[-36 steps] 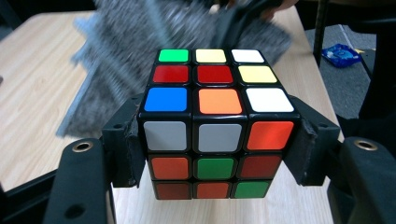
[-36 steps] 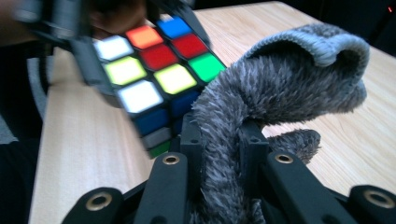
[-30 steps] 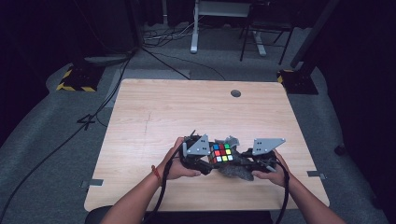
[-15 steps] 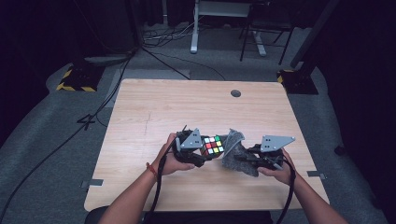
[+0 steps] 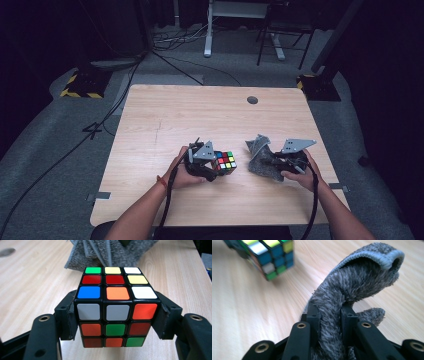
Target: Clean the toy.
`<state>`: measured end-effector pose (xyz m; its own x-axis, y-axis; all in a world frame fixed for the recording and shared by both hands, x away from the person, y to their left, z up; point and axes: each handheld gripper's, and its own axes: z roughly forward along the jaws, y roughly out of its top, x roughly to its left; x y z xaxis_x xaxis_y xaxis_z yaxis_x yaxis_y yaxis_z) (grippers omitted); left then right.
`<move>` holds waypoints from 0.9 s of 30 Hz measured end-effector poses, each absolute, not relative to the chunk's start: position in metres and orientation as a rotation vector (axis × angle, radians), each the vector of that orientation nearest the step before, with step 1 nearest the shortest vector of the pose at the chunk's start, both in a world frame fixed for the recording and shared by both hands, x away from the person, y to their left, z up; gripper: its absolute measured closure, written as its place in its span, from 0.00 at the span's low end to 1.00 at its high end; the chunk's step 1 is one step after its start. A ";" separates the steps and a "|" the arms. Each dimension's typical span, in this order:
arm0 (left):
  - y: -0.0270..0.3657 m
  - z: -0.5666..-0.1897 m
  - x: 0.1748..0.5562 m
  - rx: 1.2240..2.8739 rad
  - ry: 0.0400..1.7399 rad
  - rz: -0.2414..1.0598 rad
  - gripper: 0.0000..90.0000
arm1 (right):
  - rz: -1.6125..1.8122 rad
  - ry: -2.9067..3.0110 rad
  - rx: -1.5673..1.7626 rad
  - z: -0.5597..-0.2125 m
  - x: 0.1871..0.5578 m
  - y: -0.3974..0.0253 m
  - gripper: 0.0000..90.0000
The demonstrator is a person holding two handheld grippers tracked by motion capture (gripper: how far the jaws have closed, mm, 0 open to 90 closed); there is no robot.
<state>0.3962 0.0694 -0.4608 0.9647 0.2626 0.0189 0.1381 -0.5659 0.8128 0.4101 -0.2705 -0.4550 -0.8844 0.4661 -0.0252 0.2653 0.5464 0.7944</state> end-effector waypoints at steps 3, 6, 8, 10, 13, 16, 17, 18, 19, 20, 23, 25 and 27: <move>0.069 -0.468 0.397 2.196 0.285 0.151 0.37 | 1.265 2.575 0.662 -0.462 0.417 -0.276 0.82; 0.071 -0.473 0.399 2.212 0.293 0.137 0.37 | 1.245 2.583 0.664 -0.467 0.420 -0.277 0.81; 0.072 -0.476 0.399 2.236 0.295 0.142 0.37 | 1.242 2.596 0.677 -0.470 0.421 -0.277 0.79; 0.073 -0.479 0.399 2.241 0.305 0.116 0.37 | 1.208 2.609 0.679 -0.474 0.422 -0.276 0.78; 0.075 -0.479 0.397 2.248 0.303 0.129 0.37 | 1.204 2.617 0.692 -0.476 0.423 -0.276 0.76; 0.080 -0.482 0.397 2.274 0.309 0.106 0.36 | 1.197 2.623 0.702 -0.477 0.424 -0.276 0.74; 0.080 -0.483 0.397 2.287 0.303 0.109 0.36 | 1.193 2.626 0.711 -0.479 0.424 -0.277 0.73; 0.081 -0.484 0.397 2.302 0.302 0.116 0.36 | 1.190 2.631 0.715 -0.480 0.425 -0.277 0.72; 0.082 -0.485 0.397 2.302 0.307 0.110 0.36 | 1.184 2.636 0.718 -0.482 0.425 -0.277 0.70; 0.082 -0.485 0.397 2.303 0.305 0.109 0.36 | 1.180 2.639 0.725 -0.483 0.426 -0.277 0.70; 0.082 -0.485 0.398 2.313 0.303 0.105 0.35 | 1.174 2.651 0.732 -0.485 0.427 -0.276 0.64; 0.082 -0.485 0.398 2.318 0.310 0.107 0.33 | 1.165 2.659 0.738 -0.486 0.427 -0.276 0.60; 0.082 -0.484 0.397 2.323 0.314 0.110 0.33 | 1.155 2.647 0.730 -0.484 0.426 -0.275 0.53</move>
<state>0.3974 0.0824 -0.4844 0.9658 0.2589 -0.0166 0.1919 -0.6699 0.7172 0.4263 -0.2754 -0.4843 -0.8675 0.4954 0.0452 0.3700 0.5820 0.7241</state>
